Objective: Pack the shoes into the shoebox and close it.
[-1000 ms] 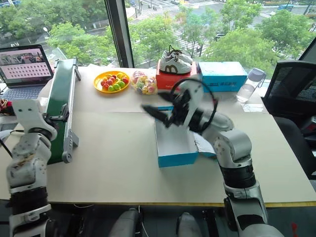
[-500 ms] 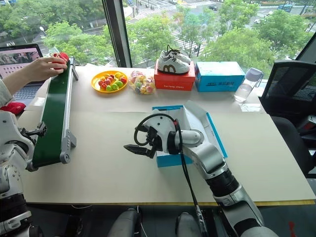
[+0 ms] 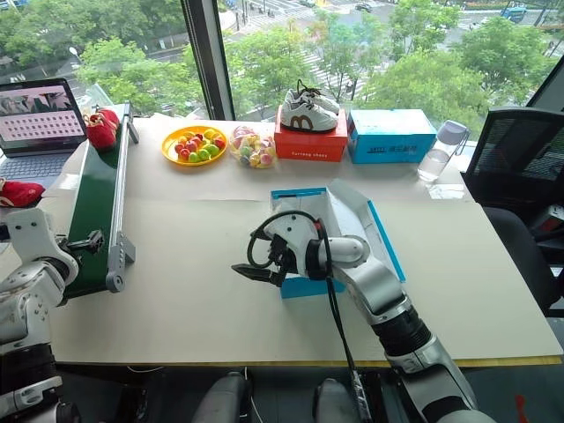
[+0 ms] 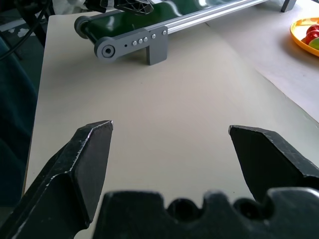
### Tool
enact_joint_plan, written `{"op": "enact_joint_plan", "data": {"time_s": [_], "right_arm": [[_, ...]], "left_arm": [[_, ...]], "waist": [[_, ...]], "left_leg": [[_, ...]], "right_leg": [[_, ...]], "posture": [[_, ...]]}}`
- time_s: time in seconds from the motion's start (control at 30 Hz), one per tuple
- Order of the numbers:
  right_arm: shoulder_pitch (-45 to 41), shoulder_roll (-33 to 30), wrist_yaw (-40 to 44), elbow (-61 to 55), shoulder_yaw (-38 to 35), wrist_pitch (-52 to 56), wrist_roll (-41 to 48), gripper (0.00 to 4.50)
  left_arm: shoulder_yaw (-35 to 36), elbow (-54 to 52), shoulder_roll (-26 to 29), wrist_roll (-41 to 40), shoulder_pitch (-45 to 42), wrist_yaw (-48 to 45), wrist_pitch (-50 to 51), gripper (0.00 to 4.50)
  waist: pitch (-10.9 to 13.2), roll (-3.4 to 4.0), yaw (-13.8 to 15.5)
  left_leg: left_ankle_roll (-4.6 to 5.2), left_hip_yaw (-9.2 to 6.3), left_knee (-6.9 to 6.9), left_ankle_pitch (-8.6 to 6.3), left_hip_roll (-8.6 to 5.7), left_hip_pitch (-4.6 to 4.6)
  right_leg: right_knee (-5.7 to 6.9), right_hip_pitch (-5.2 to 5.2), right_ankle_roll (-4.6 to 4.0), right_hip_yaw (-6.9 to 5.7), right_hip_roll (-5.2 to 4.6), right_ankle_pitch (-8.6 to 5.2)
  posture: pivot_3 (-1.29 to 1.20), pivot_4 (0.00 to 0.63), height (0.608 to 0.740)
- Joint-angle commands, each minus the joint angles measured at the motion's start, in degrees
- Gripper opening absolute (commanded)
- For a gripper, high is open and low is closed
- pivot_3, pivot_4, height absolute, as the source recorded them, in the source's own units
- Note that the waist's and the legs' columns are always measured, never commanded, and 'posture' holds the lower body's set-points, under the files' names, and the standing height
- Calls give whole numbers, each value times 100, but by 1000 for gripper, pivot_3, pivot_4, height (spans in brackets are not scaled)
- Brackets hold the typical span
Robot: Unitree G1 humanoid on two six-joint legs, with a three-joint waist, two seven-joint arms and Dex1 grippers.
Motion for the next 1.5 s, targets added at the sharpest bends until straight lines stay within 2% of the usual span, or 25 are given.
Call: {"op": "enact_joint_plan", "data": {"time_s": [0.03, 1.23, 1.5], "right_arm": [[-10, 9, -4, -228, -116, -149, -36, 4432], [115, 156, -224, -213, -205, -167, -283, 4432], [85, 134, -260, -255, -267, -165, -281, 4432]], "left_arm": [[-62, -22, 68, 52, -114, 8, -98, 4500], [-155, 216, 80, 92, -148, 71, -200, 4500], [-120, 182, -62, -125, -220, 78, 165, 4500]], "waist": [[0, 0, 0], [0, -2, -2], [1, -3, 1]], "left_leg": [[0, 0, 0, 0, 0, 0], [0, 2, 0, 0, 0, 0], [0, 2, 0, 0, 0, 0]], "right_leg": [[0, 0, 0, 1, 0, 0], [1, 0, 0, 2, 0, 1], [1, 0, 0, 2, 0, 1]], "posture": [[0, 150, 738], [0, 150, 738], [0, 150, 738]]}}
